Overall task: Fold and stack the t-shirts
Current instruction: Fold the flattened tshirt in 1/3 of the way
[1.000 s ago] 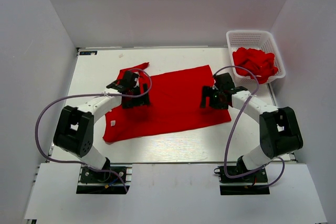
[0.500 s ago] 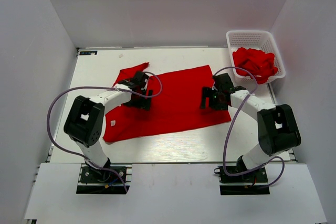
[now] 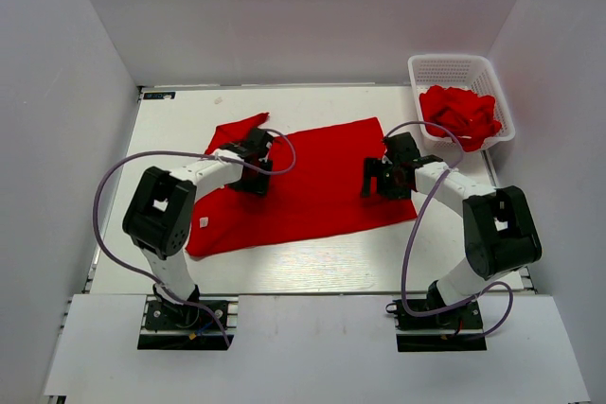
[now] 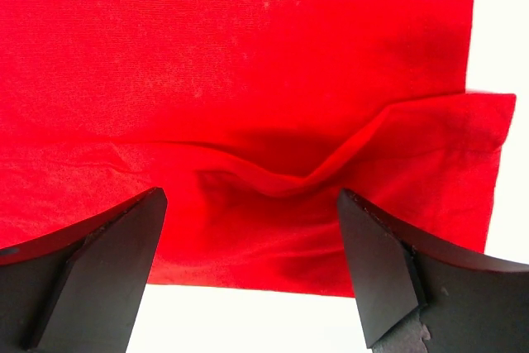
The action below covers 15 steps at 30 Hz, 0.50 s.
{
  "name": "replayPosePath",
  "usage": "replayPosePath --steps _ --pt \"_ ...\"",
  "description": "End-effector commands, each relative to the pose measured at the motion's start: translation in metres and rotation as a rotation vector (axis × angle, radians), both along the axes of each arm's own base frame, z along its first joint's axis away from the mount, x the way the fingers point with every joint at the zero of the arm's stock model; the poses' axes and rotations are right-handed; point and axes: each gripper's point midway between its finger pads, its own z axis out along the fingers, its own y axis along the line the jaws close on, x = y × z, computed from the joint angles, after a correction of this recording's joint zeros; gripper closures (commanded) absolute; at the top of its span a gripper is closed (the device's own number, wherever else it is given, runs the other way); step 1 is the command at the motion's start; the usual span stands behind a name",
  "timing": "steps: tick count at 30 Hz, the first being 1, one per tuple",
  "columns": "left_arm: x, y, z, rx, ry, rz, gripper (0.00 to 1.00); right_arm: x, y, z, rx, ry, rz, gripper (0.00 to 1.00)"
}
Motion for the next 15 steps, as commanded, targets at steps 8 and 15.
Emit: replayPosePath --steps 8,15 --pt "0.021 -0.013 0.012 -0.014 -0.069 -0.004 0.80 0.009 -0.001 0.007 -0.011 -0.019 -0.001 0.10" --pt "0.036 -0.020 0.031 -0.036 -0.122 -0.012 1.00 0.010 -0.001 0.008 -0.008 -0.023 -0.002 0.10"
